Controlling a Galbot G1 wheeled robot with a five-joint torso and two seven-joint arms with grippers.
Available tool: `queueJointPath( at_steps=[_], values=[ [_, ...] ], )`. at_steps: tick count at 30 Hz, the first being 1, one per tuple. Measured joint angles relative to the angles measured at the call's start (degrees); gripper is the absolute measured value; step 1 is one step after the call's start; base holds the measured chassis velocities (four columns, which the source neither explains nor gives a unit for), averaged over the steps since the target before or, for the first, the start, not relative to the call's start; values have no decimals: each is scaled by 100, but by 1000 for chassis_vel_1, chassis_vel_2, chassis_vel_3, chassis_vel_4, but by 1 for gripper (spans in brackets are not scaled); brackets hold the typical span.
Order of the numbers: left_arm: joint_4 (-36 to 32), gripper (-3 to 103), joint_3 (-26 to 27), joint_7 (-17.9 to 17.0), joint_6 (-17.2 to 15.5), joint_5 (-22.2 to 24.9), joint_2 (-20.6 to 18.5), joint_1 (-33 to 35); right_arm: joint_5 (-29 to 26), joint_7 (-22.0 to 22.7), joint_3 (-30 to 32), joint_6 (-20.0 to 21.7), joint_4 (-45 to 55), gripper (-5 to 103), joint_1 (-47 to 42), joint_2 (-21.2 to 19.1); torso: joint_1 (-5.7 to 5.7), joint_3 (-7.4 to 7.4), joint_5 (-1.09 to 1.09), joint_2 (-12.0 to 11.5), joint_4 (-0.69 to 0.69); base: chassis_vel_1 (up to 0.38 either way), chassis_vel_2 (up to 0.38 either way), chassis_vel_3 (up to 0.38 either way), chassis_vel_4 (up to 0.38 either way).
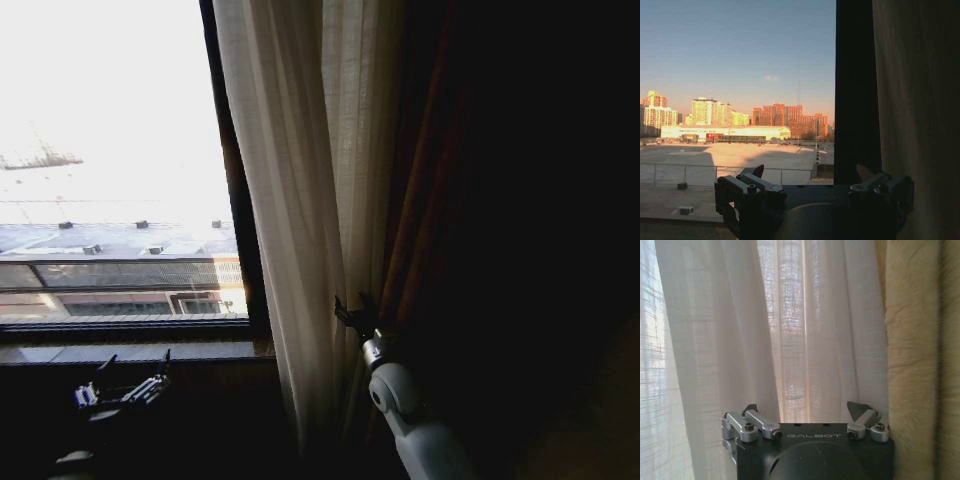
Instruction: Open the curtains by pulling them apart, changing their state from closed to fully open.
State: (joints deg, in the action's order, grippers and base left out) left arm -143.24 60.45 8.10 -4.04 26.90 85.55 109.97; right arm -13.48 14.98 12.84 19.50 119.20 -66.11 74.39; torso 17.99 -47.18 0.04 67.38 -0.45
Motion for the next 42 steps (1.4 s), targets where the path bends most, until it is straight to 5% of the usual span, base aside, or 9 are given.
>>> queueJointPath(
  at_steps=[6, 25, 42],
  values=[
    [0, 100, -13, -12, -14, 28, -34, -58, 218, 72, 17, 109, 673, 100, -539, -65, 0, 1, -4, 1, 2, 0, 0, 0, 0],
    [0, 100, -21, -13, -140, 123, -144, -167, 595, 91, -115, 59, 989, 100, -946, -54, 0, 0, -1, 0, 1, 44, 45, -35, -42],
    [0, 100, -78, -8, -267, 92, -130, -238, 609, 82, -64, -2, 866, 100, -891, -49, -1, 0, -2, 1, 2, 279, 294, -293, -278]
  ],
)
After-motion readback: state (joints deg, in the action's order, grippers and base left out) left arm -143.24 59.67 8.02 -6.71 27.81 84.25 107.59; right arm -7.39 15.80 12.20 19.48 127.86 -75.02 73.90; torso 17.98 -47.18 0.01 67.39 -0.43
